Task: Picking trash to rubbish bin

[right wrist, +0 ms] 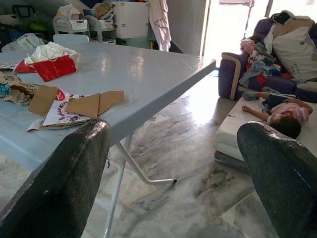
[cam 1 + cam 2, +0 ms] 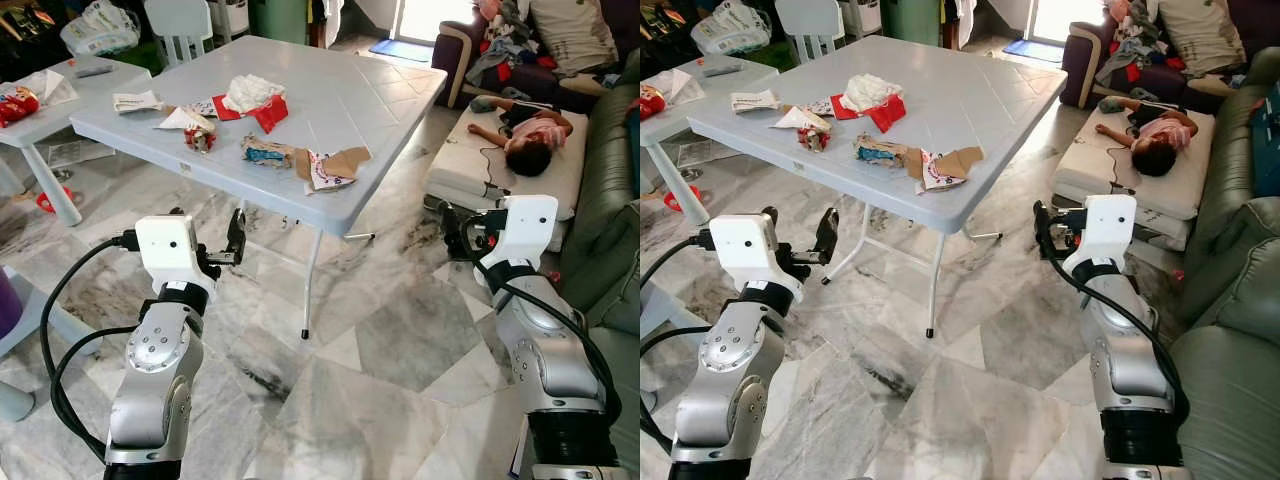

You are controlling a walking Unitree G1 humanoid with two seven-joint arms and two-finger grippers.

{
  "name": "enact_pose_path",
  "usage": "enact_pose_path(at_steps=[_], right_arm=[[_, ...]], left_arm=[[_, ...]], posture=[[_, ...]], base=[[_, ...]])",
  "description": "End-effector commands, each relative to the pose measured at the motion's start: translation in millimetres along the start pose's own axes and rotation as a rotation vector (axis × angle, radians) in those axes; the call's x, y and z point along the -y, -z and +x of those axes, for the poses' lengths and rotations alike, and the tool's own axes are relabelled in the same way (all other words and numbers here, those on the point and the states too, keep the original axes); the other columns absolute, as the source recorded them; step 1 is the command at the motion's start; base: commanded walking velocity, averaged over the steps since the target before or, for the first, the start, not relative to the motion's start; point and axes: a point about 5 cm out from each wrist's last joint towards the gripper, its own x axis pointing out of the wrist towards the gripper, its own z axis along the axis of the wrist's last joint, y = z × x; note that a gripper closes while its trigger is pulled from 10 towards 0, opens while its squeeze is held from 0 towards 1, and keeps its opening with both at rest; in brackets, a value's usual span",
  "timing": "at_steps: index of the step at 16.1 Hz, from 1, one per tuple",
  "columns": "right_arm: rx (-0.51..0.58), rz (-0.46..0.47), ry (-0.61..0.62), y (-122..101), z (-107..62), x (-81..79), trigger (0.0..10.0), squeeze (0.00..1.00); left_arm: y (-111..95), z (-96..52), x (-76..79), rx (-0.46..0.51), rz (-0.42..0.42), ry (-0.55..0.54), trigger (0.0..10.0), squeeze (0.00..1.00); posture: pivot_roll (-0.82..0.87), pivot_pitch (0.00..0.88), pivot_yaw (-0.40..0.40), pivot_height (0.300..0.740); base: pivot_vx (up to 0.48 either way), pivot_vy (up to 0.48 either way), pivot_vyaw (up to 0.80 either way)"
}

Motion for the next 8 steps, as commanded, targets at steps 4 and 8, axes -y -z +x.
enact_pose_path(at_steps=[4, 8], right_arm=[[0.007, 0.013, 0.001, -2.5, -3.1, -2.7, 10.0, 0.0], [0.008, 0.013, -0.011, -5.2, -1.2, -3.0, 10.0, 0.0]], left_arm=[[-5.4, 3.7, 4.1, 0.004, 0.004, 0.01, 10.0, 0.0], [-6.6, 3.3, 5.9, 0.01, -0.006, 0.002, 10.0, 0.0]], posture=[[0.14, 0.104, -0.032, 0.74], [0.13, 0.112, -0.042, 0.74]], base=[[0.0, 0.0, 0.0], [0.0, 0.0, 0.0]])
